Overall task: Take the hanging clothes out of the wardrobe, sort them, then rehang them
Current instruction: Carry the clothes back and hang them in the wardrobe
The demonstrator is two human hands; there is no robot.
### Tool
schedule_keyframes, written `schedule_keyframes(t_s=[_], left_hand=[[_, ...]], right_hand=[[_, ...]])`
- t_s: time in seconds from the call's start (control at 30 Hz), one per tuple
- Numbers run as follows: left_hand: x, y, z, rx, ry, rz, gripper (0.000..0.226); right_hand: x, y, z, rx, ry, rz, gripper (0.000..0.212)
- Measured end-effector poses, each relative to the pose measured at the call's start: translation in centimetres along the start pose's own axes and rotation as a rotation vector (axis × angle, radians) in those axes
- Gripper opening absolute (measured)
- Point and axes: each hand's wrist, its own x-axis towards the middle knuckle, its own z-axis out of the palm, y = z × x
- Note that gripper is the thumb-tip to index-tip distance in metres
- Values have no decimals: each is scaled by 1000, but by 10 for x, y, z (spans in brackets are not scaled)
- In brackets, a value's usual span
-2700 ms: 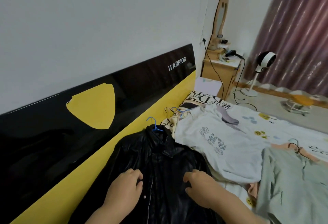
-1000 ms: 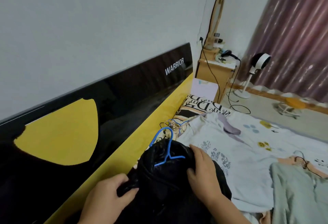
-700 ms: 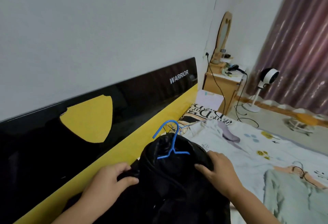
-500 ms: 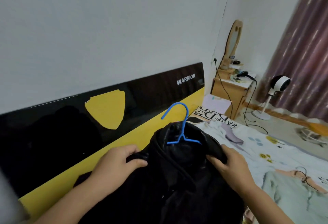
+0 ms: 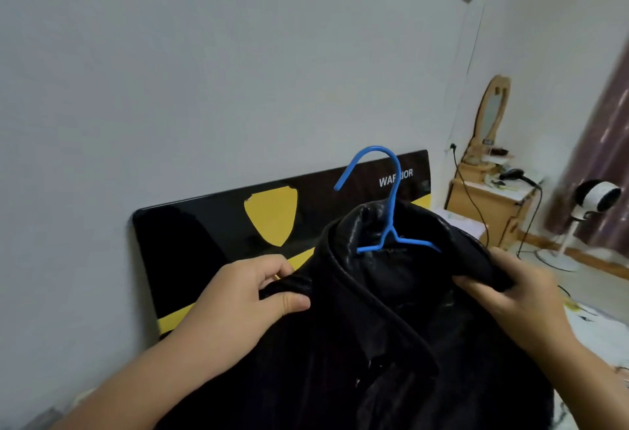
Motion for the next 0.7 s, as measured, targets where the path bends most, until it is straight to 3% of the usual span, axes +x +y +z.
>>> schedule_keyframes(t_s=[0.13, 0.23, 0.3, 0.4, 0.47, 0.53, 0.63, 0.7], left_hand=[[-34, 9, -30, -38, 10, -11, 10], [-66, 14, -51, -73, 33, -22, 11], [-90, 16, -65, -87, 48, -41, 12], [-124, 19, -84, -100, 63, -72, 13], [-144, 21, -94, -92, 75, -93, 14], [-163, 24, -102, -78, 95, -113, 16], [-189, 29, -113, -33, 121, -152, 17], [-207, 34, -120, 19, 149, -195, 22]], right_hand=[[-6, -47, -22, 136, -45, -27, 50], [-18, -80, -33, 155, -102, -27, 84], [-27, -101, -39, 161, -126, -40, 78], [-42, -131, -43, 251, -125, -52, 46], [-52, -146, -43, 295, -174, -46, 36], [-61, -158, -44, 305, -244, -26, 42], [-74, -173, -42, 310, -345, -36, 68], [-81, -184, -39, 350, -382, -35, 66]])
